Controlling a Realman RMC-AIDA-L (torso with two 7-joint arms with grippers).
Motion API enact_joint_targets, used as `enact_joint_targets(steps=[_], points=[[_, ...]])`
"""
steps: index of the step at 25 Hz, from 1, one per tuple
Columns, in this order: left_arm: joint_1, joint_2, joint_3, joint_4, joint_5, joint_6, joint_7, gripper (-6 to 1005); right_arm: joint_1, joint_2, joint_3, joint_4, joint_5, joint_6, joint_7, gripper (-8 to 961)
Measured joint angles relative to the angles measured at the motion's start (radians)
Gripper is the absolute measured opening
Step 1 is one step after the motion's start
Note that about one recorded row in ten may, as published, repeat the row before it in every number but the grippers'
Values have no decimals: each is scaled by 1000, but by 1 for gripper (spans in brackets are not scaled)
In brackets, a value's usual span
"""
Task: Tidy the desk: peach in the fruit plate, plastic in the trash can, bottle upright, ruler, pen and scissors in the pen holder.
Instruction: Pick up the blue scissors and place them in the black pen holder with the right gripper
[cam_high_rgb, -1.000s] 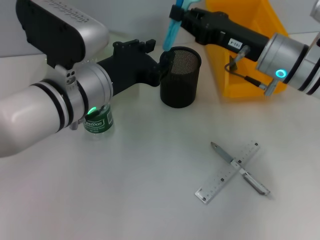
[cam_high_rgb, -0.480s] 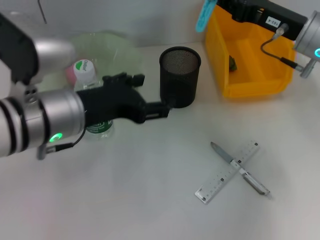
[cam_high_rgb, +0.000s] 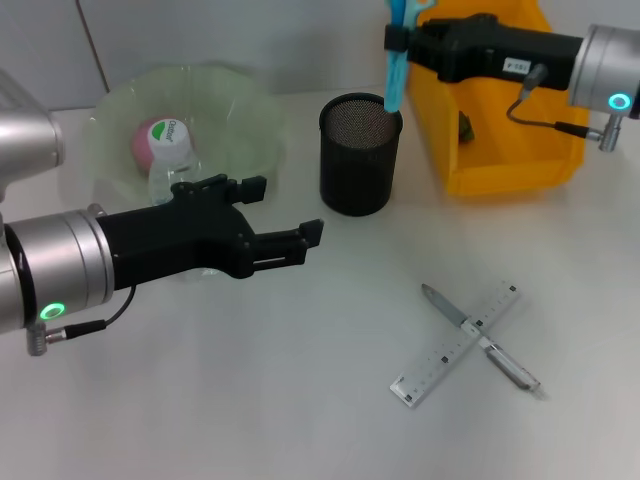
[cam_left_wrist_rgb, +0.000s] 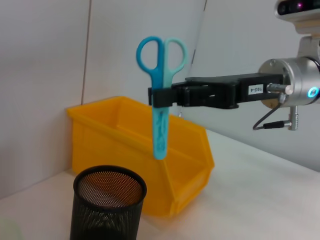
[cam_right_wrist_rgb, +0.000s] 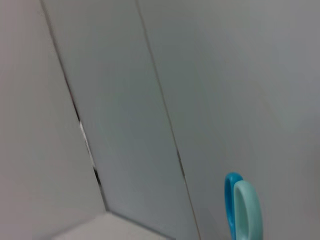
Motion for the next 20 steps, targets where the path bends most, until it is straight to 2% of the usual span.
enact_joint_targets(steps=[10,12,13,14,18,20], points=[[12,-2,-1,-25,-18,2,53,869,6,22,-1,-34,-28,49,-33,98],[12,-2,0,-28,-26,3,62,869,9,35,-1,-34,-28,70,-52,98],[12,-2,-1,-40,-44,3,77,869,10,49,-1,-33,-28,94,-73,98],[10,-1,-2,-46,-49,3,81,868,10,49,-1,-33,-28,94,-73,98],[-5,0,-21,-77,-61,14,90,868,18,81,-10,-26,-29,149,-123,99],[-8,0,-26,-81,-62,17,90,868,19,84,-12,-24,-28,160,-126,99]])
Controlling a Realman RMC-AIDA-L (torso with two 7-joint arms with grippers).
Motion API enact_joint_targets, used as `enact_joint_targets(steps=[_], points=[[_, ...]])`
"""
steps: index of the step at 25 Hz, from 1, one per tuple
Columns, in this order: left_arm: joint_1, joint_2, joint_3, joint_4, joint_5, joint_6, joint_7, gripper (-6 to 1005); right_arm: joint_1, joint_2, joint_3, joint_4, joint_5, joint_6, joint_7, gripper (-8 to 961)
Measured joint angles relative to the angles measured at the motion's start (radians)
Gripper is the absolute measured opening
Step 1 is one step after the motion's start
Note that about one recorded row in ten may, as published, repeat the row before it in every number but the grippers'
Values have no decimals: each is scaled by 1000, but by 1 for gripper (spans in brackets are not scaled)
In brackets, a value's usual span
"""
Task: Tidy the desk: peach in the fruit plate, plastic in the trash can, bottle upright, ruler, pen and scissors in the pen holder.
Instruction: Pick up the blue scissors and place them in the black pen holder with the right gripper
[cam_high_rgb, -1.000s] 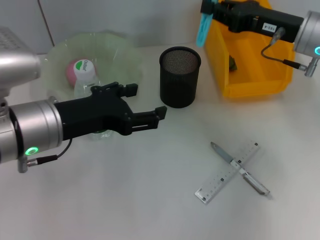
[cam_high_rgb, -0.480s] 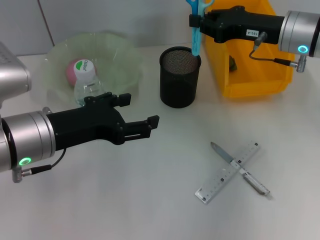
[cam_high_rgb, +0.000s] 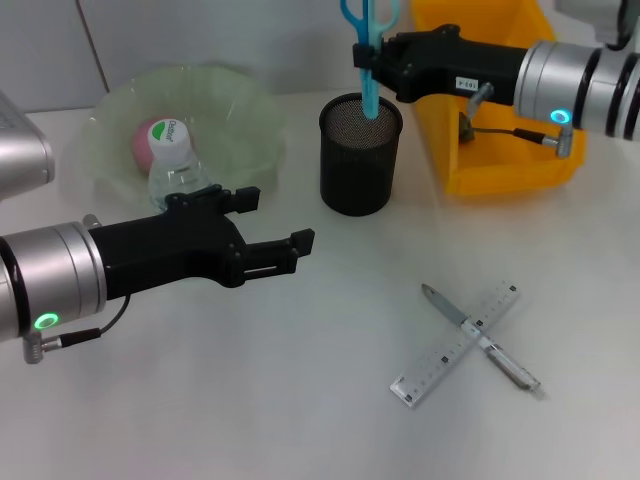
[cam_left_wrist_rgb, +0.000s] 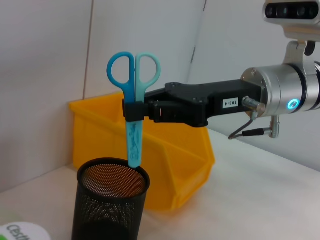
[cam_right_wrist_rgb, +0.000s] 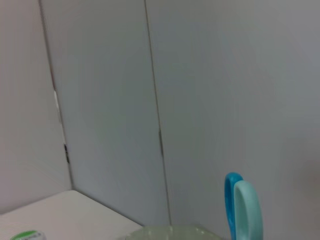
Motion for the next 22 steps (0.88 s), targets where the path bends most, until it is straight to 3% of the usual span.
enact_joint_targets(steps=[3,22], points=[[-5,0,-14,-5,0,5,0,867,1,10,-3,18,11,28,-27,99],[-32,-1,-67,-18,-67,53,-11,865,30,25,-32,143,174,139,-152,102]])
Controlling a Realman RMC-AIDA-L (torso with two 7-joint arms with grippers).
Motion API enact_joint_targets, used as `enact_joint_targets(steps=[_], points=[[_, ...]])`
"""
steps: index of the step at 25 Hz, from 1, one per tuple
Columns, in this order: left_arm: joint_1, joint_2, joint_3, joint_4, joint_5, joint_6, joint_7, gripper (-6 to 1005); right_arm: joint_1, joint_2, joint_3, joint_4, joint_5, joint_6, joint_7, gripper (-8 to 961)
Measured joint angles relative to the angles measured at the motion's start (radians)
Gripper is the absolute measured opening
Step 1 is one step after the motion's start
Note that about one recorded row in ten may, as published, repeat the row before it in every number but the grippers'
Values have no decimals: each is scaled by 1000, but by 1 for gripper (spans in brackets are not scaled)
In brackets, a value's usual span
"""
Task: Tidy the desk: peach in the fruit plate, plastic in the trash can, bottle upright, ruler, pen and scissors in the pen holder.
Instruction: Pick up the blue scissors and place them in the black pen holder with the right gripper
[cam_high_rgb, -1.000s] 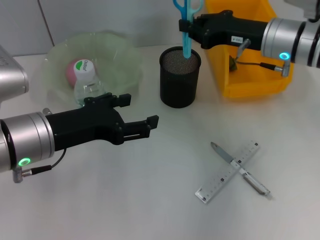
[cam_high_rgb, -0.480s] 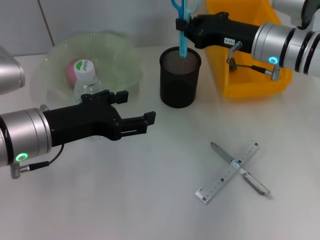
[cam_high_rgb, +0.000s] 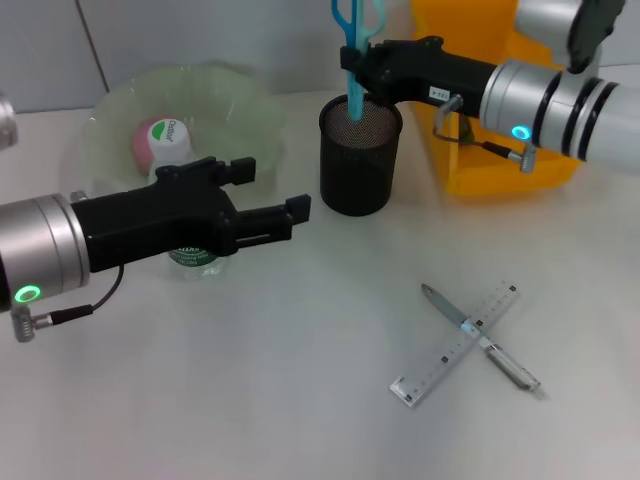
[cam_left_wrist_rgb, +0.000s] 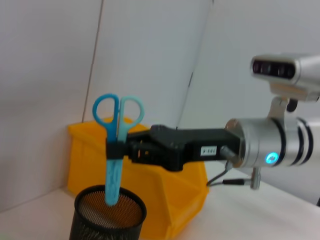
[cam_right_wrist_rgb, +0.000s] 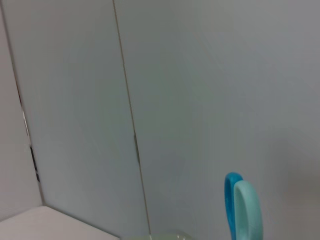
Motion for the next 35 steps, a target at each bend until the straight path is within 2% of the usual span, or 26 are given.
enact_joint_targets(steps=[4,6,11,16,27,35], points=[[0,1,-15,-9,-34,19,-1,864,8,0,-59,17,54,35,-30,102],[-1,2,-28,-11,-46,29,-1,864,6,0,-121,19,107,54,-43,102],[-3,2,-42,-11,-67,37,-14,863,2,0,-180,21,186,87,-88,103],[-3,1,-69,-11,-76,49,-26,863,0,0,-186,19,189,99,-90,104],[-1,3,-69,-2,-69,110,-21,861,-8,-1,-188,22,190,103,-97,105],[10,4,-131,24,26,183,-25,860,-14,-3,-189,19,190,113,-99,106]])
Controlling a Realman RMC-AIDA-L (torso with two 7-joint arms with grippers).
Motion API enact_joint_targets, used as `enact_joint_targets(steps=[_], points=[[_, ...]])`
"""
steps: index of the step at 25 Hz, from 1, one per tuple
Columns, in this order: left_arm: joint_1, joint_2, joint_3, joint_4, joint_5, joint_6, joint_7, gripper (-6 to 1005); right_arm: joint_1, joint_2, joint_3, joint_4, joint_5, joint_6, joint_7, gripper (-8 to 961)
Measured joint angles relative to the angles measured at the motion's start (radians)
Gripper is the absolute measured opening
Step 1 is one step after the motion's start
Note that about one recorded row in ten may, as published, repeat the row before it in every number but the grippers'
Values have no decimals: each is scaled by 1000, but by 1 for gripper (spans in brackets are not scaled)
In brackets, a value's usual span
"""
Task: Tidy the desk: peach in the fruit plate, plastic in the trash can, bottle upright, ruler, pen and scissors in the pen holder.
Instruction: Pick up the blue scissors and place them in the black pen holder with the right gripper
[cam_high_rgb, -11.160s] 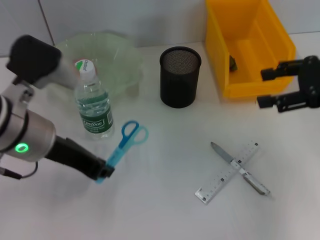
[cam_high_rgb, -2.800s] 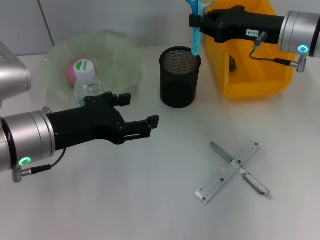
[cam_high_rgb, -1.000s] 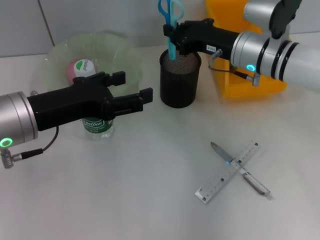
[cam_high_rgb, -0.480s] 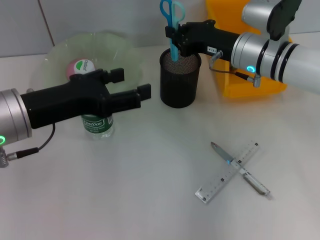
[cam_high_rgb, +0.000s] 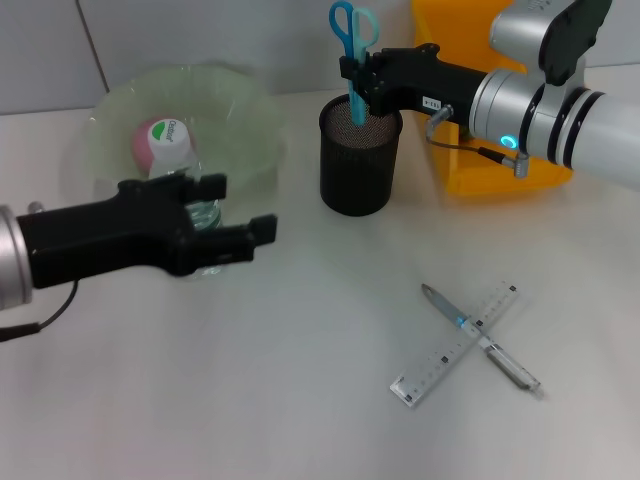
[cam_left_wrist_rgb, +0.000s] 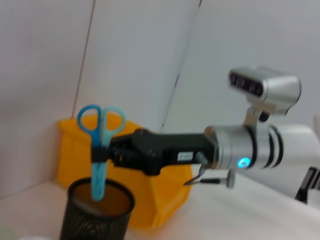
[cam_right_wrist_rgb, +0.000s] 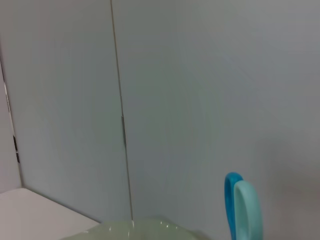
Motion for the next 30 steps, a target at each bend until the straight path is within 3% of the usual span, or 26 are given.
enact_joint_targets(steps=[11,30], points=[[20,0,-183,7,86,227,61,859,-1,0,0,-4,0,-7,5,107],[13,-2,-211,7,116,242,51,856,-31,-2,0,-8,0,-41,24,110]])
